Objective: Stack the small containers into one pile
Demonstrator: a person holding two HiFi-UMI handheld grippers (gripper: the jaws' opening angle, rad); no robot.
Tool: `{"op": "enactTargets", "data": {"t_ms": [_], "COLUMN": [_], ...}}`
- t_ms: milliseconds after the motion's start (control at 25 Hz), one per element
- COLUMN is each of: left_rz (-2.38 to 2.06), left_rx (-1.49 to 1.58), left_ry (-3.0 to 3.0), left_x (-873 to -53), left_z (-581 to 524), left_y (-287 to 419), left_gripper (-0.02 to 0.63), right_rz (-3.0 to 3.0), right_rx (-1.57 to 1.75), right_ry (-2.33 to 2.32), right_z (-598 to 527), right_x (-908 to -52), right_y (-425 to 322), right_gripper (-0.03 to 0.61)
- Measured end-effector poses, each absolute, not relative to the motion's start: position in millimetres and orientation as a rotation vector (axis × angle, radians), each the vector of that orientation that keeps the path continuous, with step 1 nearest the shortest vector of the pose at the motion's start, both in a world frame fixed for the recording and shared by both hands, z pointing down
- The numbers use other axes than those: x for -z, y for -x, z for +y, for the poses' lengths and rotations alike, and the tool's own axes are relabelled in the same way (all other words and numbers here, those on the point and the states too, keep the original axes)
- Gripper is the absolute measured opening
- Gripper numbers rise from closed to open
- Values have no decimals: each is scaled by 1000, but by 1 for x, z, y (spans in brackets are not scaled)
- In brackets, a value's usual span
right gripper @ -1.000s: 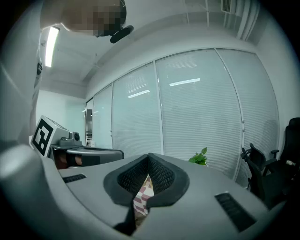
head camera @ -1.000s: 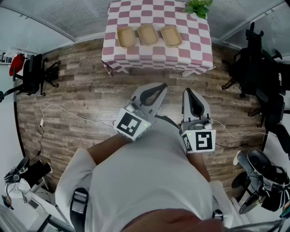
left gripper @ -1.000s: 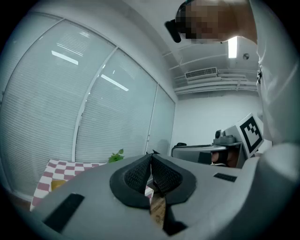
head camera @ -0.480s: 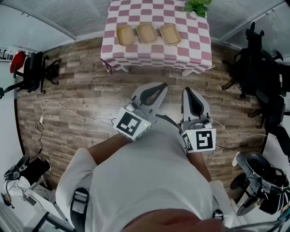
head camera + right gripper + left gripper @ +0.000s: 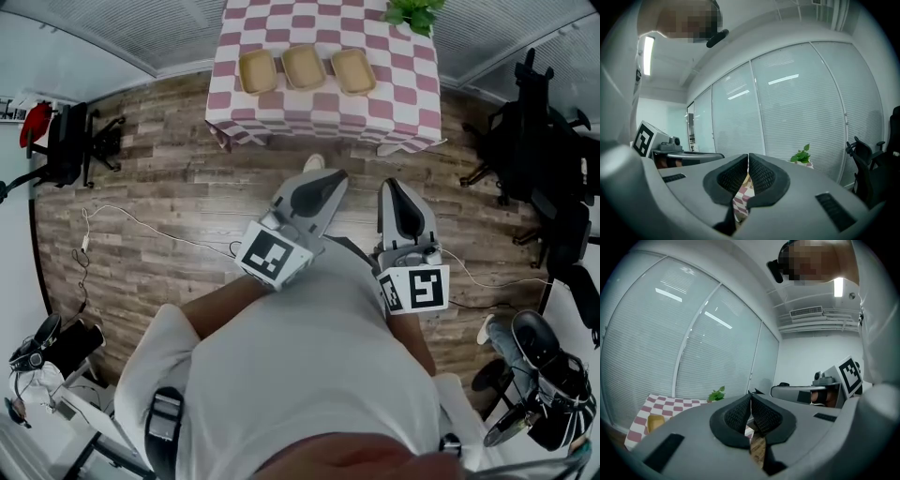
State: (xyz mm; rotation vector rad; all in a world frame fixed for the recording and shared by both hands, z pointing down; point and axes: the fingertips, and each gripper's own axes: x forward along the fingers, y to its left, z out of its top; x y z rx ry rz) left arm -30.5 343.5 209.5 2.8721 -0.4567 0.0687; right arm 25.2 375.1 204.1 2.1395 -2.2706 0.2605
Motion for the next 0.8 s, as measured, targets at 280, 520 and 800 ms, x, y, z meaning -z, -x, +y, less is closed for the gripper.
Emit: {"op": "enactTargets", "data": {"t_ms": [280,520,800], "left_rz": [-461,-495,-504], "left_rx": [-59,-43,-26], "left_ry": [-2858,-2850,-2852], "left_x": [-218,-219,-215], "left_z": [288,214,138], "left_y": [13,-2,-17], "left_gripper": [34,35,34], "right_rz": [-2256,-2259,-2261], "right_rx": [-273,-255,-226], "right_ry": [-2108,-2063,-2035], "right_z": [320,246,168], "right_x": [-212,-211,-203], "right_y": [-41,-57,-71], "right_gripper": [32,32,32]}}
